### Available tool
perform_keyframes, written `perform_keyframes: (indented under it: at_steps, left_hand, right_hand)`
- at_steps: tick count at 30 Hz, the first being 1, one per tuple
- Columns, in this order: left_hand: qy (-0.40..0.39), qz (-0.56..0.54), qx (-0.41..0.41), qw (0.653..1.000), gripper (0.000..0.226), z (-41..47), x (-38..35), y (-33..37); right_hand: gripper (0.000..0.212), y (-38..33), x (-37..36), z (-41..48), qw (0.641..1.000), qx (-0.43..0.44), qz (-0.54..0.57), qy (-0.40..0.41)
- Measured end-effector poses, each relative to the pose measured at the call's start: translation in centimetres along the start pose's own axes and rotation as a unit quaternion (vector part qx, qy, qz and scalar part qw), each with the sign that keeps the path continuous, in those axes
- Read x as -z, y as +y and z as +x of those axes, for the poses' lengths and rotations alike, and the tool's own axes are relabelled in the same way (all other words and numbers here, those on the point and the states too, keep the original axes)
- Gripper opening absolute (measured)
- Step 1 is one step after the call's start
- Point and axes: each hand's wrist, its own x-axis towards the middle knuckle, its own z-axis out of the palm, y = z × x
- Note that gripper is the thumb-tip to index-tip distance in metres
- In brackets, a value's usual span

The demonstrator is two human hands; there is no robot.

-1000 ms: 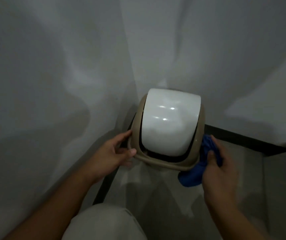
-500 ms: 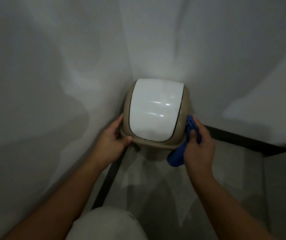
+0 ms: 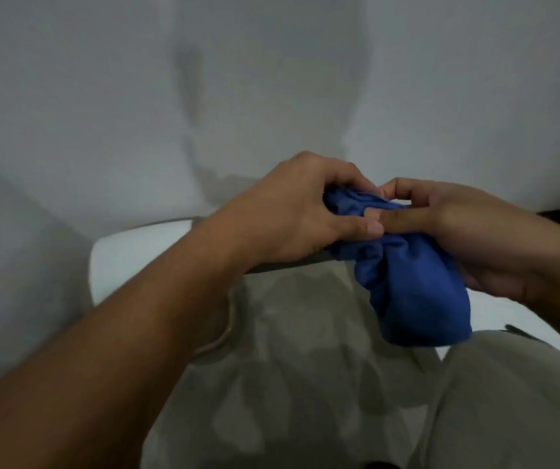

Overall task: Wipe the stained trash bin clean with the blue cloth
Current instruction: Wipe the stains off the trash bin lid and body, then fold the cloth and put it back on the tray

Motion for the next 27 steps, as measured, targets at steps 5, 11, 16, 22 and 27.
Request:
perform_keyframes:
  at_steps: [5, 11, 16, 22, 27]
  left_hand:
    - [0.023, -0.034, -0.036, 0.999, 0.008, 7.8, -5.1, 3.8]
    - [-0.058, -0.096, -0.016, 0.994, 0.013, 12.8, -16.2, 3.9]
    - [-0.224, -0.009, -0.031, 0.974, 0.023, 13.2, -27.1, 1.3]
    - [-0.070, 0.117, -0.277, 0.951, 0.021, 11.7, -35.8, -2.0]
    - [-0.120, 0.223, -0.326, 0.911, 0.028, 8.9, -40.3, -5.8]
  right_hand:
    - [0.050, 0.4, 9.8, -5.9, 0.997, -0.050, -0.060, 0.005]
    - [0.019, 9.8, 18.4, -11.9, 0.978, -0.052, -0.137, 0.148]
    - [0.014, 19.2, 23.7, -14.1, 0.896, -0.071, -0.379, 0.220]
    - [0.026, 25.3, 26.7, -12.4, 0.765, 0.075, -0.586, 0.257]
    - [0.049, 30.7, 26.6, -11.8, 0.711, 0.031, -0.691, 0.129]
